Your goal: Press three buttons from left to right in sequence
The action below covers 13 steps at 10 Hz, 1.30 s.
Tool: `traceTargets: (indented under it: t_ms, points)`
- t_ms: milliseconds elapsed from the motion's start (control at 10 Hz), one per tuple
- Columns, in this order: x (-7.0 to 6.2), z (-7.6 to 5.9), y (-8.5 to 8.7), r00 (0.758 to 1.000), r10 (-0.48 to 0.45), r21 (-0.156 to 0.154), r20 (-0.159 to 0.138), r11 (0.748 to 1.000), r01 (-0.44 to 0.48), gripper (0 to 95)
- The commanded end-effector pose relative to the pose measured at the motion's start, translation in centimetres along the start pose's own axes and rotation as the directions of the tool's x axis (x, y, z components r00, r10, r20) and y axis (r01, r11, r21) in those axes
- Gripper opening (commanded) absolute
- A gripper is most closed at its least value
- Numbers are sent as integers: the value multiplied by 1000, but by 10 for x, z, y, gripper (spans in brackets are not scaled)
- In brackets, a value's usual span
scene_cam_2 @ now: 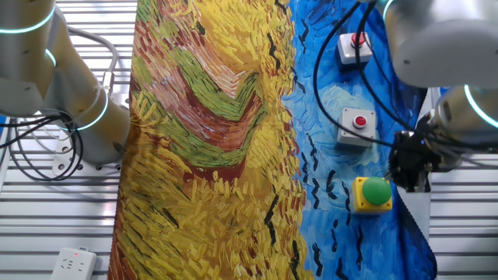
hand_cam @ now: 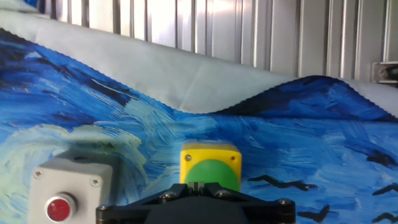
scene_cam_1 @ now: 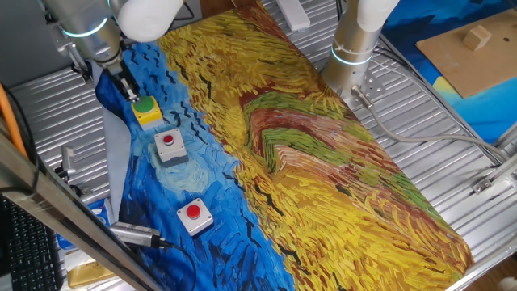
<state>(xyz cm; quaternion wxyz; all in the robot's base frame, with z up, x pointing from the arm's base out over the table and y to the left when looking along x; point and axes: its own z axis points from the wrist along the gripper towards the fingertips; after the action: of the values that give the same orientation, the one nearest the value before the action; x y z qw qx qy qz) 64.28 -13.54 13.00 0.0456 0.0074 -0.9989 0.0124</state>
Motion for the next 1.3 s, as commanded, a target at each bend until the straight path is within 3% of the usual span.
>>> traceTargets:
  t_ms: [100,900,1300]
  points:
    - [-3,1,12,1000,21,5,1,1000,-21,0]
    - [-9,0,29,999,47,8,1,999,-47,0]
    - [-25,-7,48,998,66,7,-3,998,-66,0]
